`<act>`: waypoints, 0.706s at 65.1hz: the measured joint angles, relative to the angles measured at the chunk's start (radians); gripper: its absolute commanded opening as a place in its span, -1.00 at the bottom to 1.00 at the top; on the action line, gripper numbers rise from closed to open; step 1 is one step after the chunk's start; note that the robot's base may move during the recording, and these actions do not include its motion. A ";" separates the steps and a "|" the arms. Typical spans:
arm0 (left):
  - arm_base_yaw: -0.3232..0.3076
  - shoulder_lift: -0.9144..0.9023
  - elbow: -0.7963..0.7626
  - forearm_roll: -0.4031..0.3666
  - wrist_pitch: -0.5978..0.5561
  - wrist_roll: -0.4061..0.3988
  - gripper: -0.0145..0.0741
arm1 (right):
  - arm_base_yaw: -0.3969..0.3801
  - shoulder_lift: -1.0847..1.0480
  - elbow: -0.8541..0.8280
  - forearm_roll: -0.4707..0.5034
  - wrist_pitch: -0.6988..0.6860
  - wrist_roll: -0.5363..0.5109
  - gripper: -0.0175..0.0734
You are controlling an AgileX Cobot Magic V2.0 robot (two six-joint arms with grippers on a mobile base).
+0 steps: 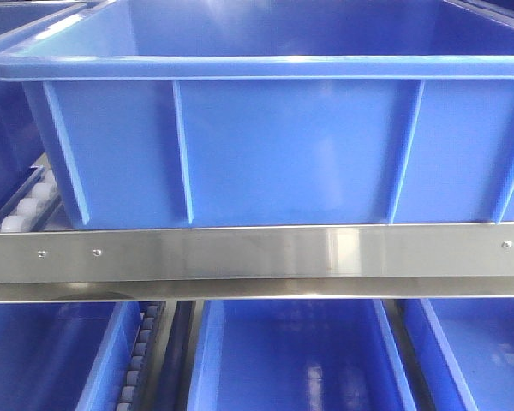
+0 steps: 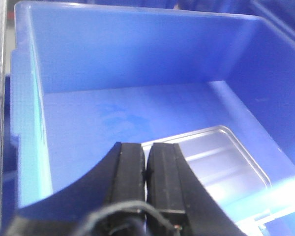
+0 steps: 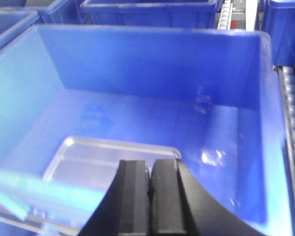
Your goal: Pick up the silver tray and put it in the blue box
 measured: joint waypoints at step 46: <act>0.002 -0.845 0.574 0.076 -0.086 0.000 -0.69 | 0.000 -0.668 0.345 -0.027 0.056 -0.006 -0.51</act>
